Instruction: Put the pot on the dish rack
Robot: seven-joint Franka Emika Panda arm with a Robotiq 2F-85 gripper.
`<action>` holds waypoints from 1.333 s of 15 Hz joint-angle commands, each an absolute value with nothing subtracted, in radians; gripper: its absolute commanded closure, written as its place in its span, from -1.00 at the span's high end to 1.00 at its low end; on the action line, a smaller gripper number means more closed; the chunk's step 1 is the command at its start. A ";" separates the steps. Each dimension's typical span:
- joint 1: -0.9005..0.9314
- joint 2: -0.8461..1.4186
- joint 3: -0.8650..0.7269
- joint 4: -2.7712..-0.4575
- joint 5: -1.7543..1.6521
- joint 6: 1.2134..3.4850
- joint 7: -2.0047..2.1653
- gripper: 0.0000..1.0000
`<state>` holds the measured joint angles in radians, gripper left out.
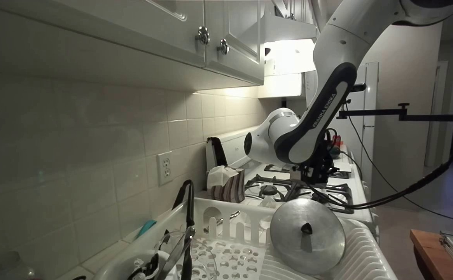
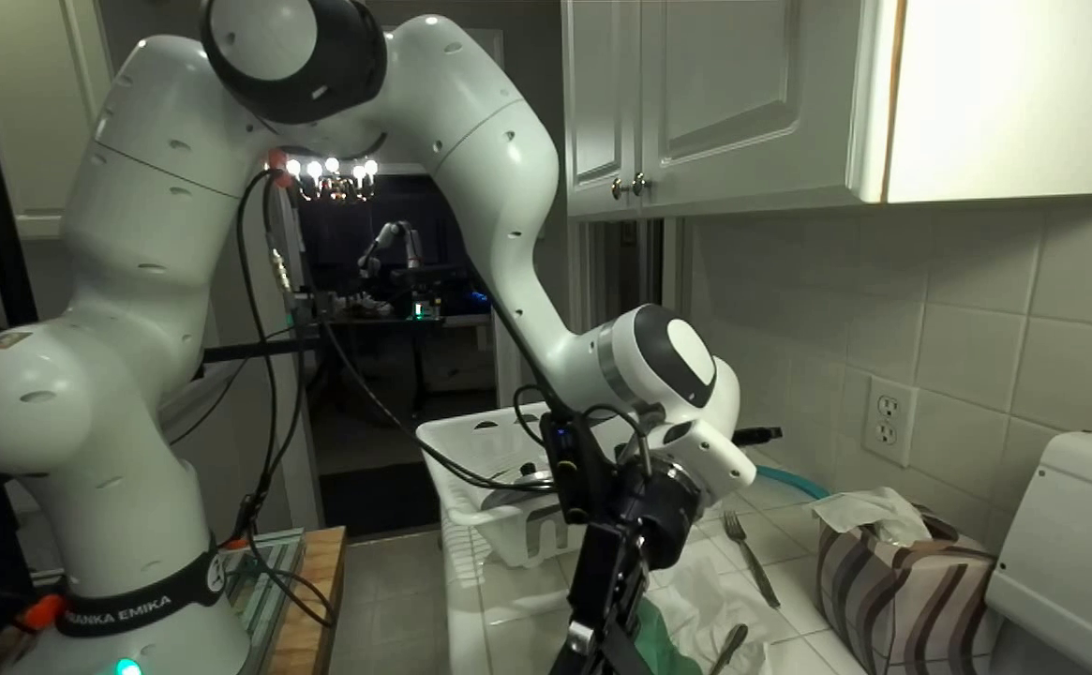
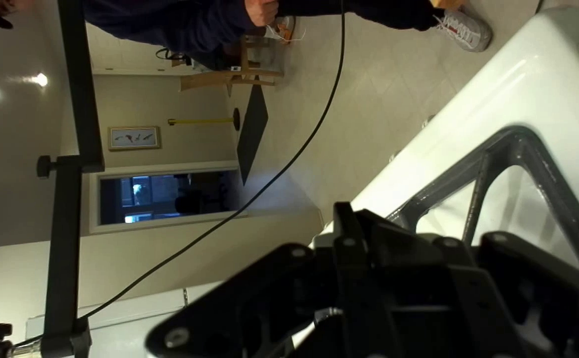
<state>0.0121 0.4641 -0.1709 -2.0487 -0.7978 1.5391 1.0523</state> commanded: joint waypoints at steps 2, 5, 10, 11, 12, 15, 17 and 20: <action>0.024 0.427 -0.152 -2.083 -0.832 1.472 1.119 -0.95; 0.060 0.395 -0.134 -2.087 -0.837 1.363 1.196 -0.95; 0.133 0.313 -0.046 -2.086 -0.808 1.130 1.294 -0.95; 0.150 0.299 -0.021 -2.079 -0.799 1.089 1.317 -0.95; 0.164 0.287 0.002 -2.074 -0.788 1.053 1.336 -0.95; 0.197 0.244 0.065 -2.067 -0.759 0.983 1.395 -0.96; 0.197 0.196 0.088 -2.066 -0.709 0.995 1.444 -0.97; 0.161 0.078 0.082 -2.105 -0.625 1.036 1.479 -0.97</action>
